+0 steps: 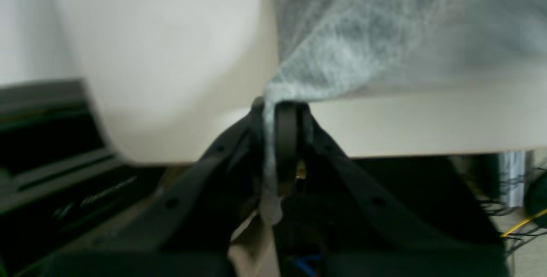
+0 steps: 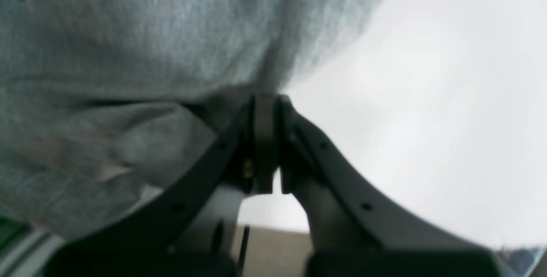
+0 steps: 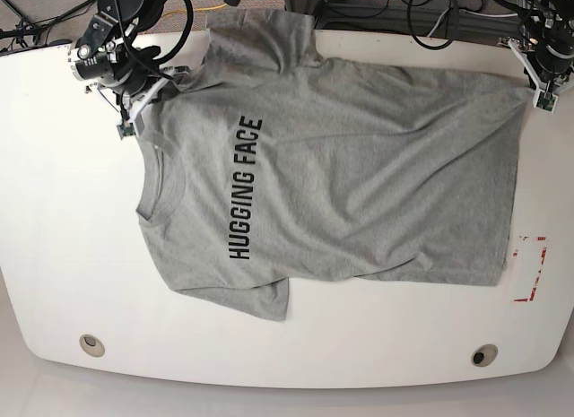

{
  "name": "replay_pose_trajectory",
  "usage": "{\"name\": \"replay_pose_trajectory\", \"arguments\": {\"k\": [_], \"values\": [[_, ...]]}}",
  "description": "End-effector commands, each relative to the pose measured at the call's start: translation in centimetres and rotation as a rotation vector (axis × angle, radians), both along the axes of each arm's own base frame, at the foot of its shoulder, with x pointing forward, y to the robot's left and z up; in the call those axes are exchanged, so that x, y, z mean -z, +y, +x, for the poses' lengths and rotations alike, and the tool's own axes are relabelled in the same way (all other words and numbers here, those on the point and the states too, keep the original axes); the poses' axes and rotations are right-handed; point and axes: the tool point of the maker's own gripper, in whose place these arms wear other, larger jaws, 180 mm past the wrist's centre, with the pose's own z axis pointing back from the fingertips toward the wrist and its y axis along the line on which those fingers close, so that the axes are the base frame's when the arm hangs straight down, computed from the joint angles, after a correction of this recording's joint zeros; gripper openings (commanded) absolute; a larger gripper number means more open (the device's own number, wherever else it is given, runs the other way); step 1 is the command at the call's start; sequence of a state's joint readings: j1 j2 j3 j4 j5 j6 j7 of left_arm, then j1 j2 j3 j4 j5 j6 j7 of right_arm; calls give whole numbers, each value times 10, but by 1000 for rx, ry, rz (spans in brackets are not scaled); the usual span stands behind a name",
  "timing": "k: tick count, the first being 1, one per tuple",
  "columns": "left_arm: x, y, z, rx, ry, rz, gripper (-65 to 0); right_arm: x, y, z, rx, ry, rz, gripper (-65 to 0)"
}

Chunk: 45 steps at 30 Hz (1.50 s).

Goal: Fold the T-shirt properly
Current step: 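Drag the shirt's collar edge with both grippers to spread it flat, then move both grippers to the hem corners and grasp them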

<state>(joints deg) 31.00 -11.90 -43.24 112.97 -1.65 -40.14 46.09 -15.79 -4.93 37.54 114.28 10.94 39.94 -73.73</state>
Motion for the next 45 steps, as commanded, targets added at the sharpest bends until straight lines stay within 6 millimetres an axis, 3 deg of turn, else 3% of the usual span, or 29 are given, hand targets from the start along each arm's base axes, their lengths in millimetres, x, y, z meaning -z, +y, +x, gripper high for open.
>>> {"name": "replay_pose_trajectory", "arguments": {"k": [1,7,9,12,15,18,21,25,31,36,39,45], "values": [[-7,2,3,12,-19,12,-650,-9,-22,-5,33,-20,-35,-650],[1,1,-11,11,25,6,-650,-17,-32,-8,30,-59,0,-644],[5,0,-14,7,35,-3,-650,-17,-31,-9,30,-62,6,-599],[12,-7,-12,33,53,-19,-632,-17,-31,-9,32,-63,8,-477],[13,-10,-12,39,58,-22,-483,-18,-30,-7,30,-71,14,-342],[14,-11,-12,42,61,-25,-300,-19,-30,-6,30,-75,14,-252],[14,-11,-12,42,61,-25,-212,-20,-30,-5,29,-78,11,-244],[12,-10,-9,37,50,-25,-229,-22,-38,-5,56,-88,1,-249],[0,-3,0,18,-3,-11,-229,-34,-49,15,92,-149,-10,-247],[-19,1,23,-16,-122,-51,-229,-57,-58,54,87,-238,-51,-247],[-26,-2,35,-15,-173,-81,-229,-59,-60,75,60,-234,-82,-247],[-53,-1,80,-21,-315,-73,-231,-57,-61,120,30,-222,-102,-249]]}}
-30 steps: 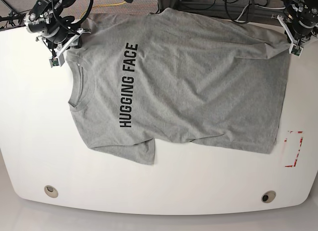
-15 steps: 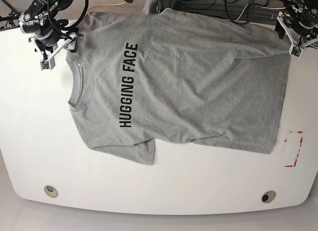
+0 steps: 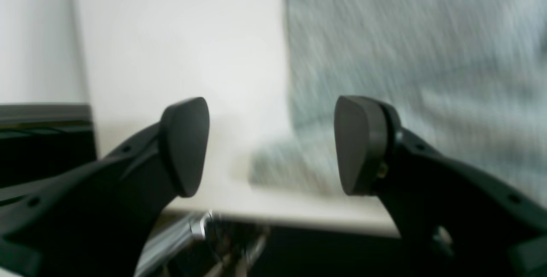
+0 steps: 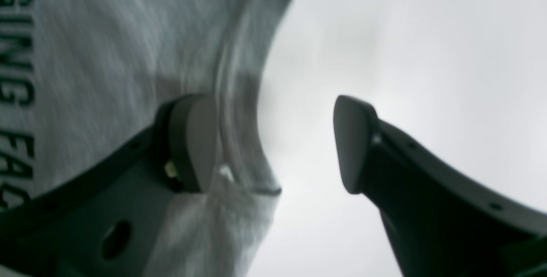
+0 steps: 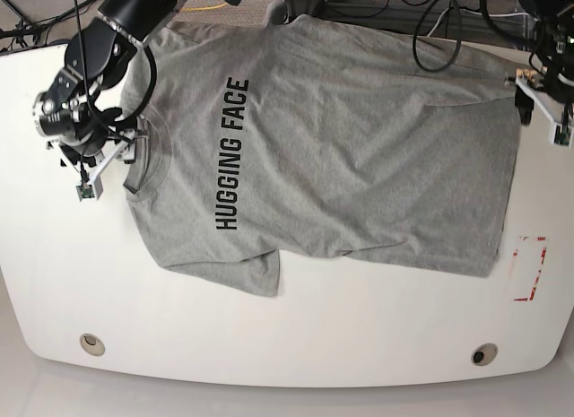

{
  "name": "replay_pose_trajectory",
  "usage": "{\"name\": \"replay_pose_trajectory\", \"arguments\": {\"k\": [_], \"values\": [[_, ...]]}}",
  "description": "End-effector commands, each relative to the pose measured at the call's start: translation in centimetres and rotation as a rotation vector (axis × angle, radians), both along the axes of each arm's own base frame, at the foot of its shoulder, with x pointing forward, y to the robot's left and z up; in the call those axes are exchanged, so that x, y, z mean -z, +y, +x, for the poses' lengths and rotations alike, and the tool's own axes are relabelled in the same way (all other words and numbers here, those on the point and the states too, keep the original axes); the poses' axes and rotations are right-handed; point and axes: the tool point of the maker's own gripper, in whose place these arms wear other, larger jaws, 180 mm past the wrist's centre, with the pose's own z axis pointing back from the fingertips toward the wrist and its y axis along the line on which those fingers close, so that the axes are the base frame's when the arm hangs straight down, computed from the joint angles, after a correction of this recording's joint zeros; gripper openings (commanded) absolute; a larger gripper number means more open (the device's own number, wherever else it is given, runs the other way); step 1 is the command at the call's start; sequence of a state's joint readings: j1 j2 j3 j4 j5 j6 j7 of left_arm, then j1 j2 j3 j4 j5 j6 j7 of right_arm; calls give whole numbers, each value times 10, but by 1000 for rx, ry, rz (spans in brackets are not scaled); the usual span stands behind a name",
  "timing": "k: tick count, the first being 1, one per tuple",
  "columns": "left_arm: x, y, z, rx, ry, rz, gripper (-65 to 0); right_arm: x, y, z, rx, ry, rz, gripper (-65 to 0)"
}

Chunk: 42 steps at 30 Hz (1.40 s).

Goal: Fold the T-shirt properly
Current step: 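Move both grippers to the hem corners and grasp them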

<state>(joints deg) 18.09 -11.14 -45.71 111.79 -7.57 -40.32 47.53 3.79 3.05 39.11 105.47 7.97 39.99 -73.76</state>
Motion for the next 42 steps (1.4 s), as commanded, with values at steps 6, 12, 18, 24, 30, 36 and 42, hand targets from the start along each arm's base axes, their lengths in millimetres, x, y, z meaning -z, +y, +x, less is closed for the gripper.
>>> {"name": "replay_pose_trajectory", "arguments": {"k": [6,12,18,24,30,36,42], "values": [[-38,-3,54,-10,-165,36,-229,-5,-18,61,7,-58,32,-249],[-34,4,85,-28,-162,29,-229,4,-23,110,6,-82,128,-249],[-30,6,91,-37,-153,23,-229,16,-30,141,21,-111,243,-246],[-16,7,90,-42,-123,-6,-229,34,-18,159,41,-147,378,-247],[-15,8,90,-44,-119,-7,-224,46,2,159,31,-125,429,-247],[-8,4,108,-36,-119,-54,-224,52,32,162,4,-113,471,-250],[3,18,129,-64,-85,-93,-222,56,38,161,0,-107,479,-250]]}}
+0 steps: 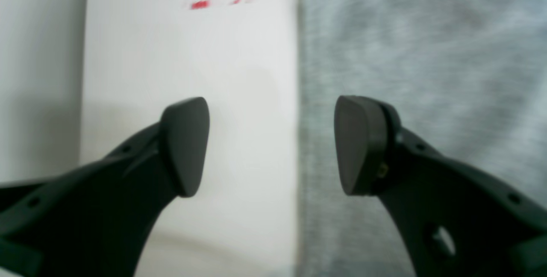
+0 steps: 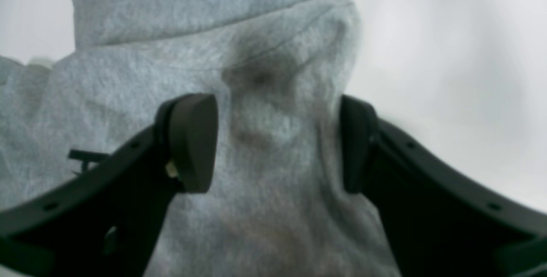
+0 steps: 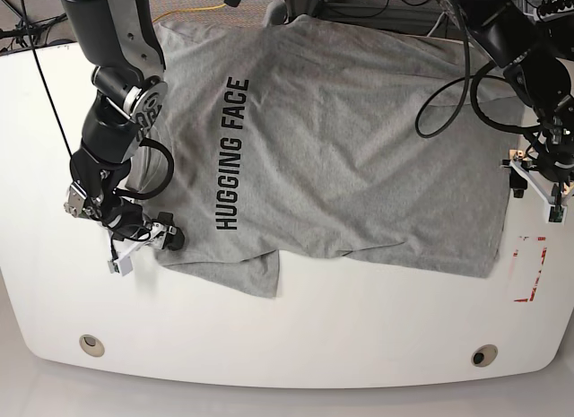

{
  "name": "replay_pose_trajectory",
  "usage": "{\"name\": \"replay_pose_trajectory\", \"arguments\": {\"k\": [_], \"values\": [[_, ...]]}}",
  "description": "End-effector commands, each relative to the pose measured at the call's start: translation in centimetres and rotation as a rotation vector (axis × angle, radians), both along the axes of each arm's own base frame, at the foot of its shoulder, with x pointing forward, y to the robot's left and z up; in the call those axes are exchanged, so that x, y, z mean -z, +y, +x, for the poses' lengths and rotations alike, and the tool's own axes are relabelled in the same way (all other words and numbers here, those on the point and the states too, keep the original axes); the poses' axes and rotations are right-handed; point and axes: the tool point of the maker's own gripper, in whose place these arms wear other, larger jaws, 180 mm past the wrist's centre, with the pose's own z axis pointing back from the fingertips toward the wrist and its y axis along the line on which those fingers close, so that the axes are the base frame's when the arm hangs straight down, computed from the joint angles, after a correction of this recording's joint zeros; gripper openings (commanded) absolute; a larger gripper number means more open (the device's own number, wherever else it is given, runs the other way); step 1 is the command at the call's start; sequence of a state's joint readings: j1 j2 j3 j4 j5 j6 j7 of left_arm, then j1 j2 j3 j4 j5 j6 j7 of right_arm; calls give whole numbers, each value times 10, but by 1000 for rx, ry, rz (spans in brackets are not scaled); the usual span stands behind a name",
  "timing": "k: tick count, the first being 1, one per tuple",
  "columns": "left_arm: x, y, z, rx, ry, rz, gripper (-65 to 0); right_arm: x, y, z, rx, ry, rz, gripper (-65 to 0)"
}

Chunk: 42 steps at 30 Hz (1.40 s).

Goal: Fold the T-shirt properly
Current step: 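Move both grippers to the hem corners and grasp them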

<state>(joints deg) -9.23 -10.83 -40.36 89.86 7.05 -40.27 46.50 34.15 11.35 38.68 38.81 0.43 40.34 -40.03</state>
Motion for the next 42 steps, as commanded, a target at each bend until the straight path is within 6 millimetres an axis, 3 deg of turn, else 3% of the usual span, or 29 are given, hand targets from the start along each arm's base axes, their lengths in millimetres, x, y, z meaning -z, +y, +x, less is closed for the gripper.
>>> {"name": "replay_pose_trajectory", "arguments": {"k": [1,5,10,12,16,20,22,26,31,36,39,42], "values": [[-9,6,18,-6,-39,-19,-222,-4,-10,1,0,14,-31,-254],[-5,21,34,-74,-43,-79,-222,-5,-10,2,-2,13,-32,-385],[9,8,67,-55,-55,-152,-221,-6,-7,4,-22,13,-47,-607],[15,3,73,-47,-52,-155,-221,-5,-1,4,-57,19,-68,-650],[26,-4,91,-77,-66,-196,-208,-6,1,6,-66,10,-77,-650],[44,-6,99,-119,-53,-250,-128,-6,1,6,-66,11,-76,-650],[49,4,98,-140,-62,-249,-125,-6,1,6,-63,8,-75,-650],[53,-1,107,-138,-74,-284,-122,-6,1,6,-63,6,-75,-650],[70,-12,110,-144,-28,-347,-122,-7,-2,6,-59,6,-80,-650],[70,-30,118,-75,-18,-388,-128,-7,0,7,-62,5,-78,-650],[72,-48,120,-1,-2,-403,-192,-7,0,7,-63,4,-78,-650],[75,-59,121,39,17,-391,-339,-8,-3,7,-59,4,-83,-650]]}}
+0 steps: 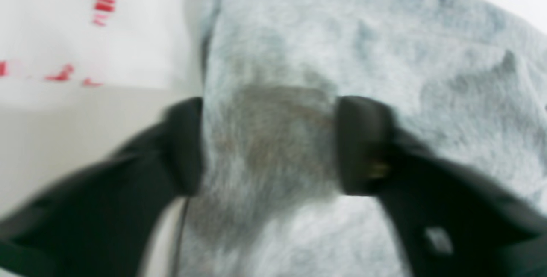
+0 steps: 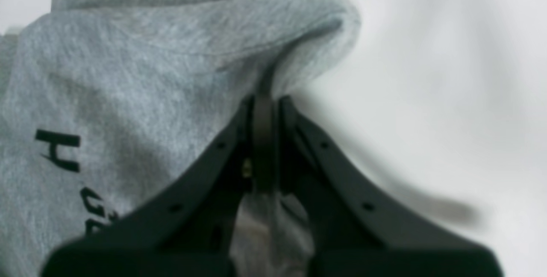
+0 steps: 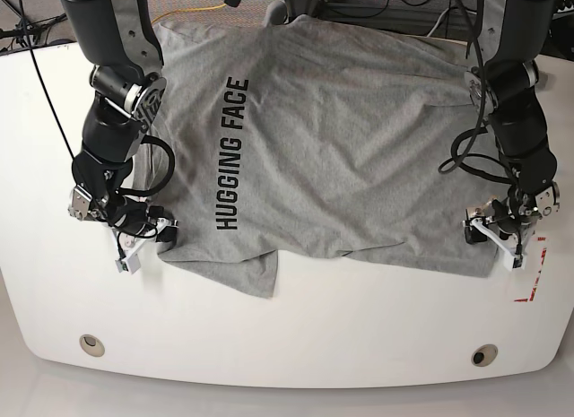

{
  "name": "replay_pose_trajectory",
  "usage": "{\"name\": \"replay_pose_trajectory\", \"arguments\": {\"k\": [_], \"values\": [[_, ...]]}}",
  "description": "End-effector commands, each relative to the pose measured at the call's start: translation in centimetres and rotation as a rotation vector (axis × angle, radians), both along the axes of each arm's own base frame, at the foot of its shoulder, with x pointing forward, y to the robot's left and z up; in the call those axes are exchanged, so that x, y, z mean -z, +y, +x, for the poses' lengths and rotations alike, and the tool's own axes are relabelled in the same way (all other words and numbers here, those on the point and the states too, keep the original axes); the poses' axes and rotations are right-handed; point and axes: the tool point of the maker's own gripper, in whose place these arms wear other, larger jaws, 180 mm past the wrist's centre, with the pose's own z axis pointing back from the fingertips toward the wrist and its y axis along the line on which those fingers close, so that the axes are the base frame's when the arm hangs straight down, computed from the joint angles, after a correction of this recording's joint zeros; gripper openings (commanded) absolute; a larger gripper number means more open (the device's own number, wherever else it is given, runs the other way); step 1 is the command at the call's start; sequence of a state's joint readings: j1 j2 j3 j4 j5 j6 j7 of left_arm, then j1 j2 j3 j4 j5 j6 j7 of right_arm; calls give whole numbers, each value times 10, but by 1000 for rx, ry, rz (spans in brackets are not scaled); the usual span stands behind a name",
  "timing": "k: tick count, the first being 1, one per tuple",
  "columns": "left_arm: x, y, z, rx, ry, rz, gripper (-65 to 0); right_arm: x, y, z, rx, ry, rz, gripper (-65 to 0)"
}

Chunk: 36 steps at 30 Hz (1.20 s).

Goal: Fold the T-shirt properly
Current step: 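Move both grippers to the hem corners and grasp them, then lift the hem with both grippers and fold it over toward the collar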

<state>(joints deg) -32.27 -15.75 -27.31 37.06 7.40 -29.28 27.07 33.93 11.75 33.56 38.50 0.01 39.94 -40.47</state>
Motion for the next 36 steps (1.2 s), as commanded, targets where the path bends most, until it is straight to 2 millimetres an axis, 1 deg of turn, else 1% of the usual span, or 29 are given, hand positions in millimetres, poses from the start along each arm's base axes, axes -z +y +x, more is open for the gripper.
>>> {"name": "replay_pose_trajectory", "arguments": {"k": [1,2,3,5,6,8,11,13,16,17,19,20,22,23,26,29,32,34,36], "values": [[-10,-7,10,35,-19,0,-383,-15,-11,11,8,-35,-23,-650],[-9,-9,9,43,-15,4,-457,-15,-11,11,8,-35,-23,-650],[-9,-9,9,47,-15,7,-504,-15,-11,11,8,-35,-23,-650],[-11,-10,12,50,-38,11,-635,-18,-13,12,10,-45,-33,-650],[-12,-10,13,48,-52,13,-650,-22,-16,13,12,-55,-43,-650],[-13,-9,14,46,-65,14,-650,-28,-18,16,13,-74,-62,-650],[-17,-9,16,50,-75,20,-650,-27,-22,10,8,-60,-86,-650],[-23,-6,16,51,-92,37,-650,-34,-27,10,6,-63,-112,-650],[-40,3,14,53,-117,96,-650,-45,-36,8,2,-58,-161,-650],[-43,4,13,54,-116,109,-650,-46,-38,7,1,-55,-169,-650],[-58,7,13,62,-128,150,-650,-52,-45,5,3,-56,-201,-650],[-68,4,16,75,-148,164,-650,-57,-47,5,5,-66,-217,-650],[-79,-2,19,96,-168,177,-650,-63,-50,6,-2,-69,-245,-650],[-85,-5,20,106,-176,186,-650,-67,-50,6,-19,-67,-270,-650],[-101,-4,22,109,-195,218,-650,-74,-43,11,-62,-77,-310,-650],[-118,-18,27,118,-230,228,-650,-96,-41,24,-77,-115,-349,-650],[-144,-20,27,112,-268,272,-650,-118,-48,31,-70,-133,-383,-650],[-168,-18,27,103,-300,313,-650,-143,-63,39,-52,-157,-422,-650],[-188,-29,33,102,-343,312,-650,-163,-64,49,-59,-188,-450,-650]]}}
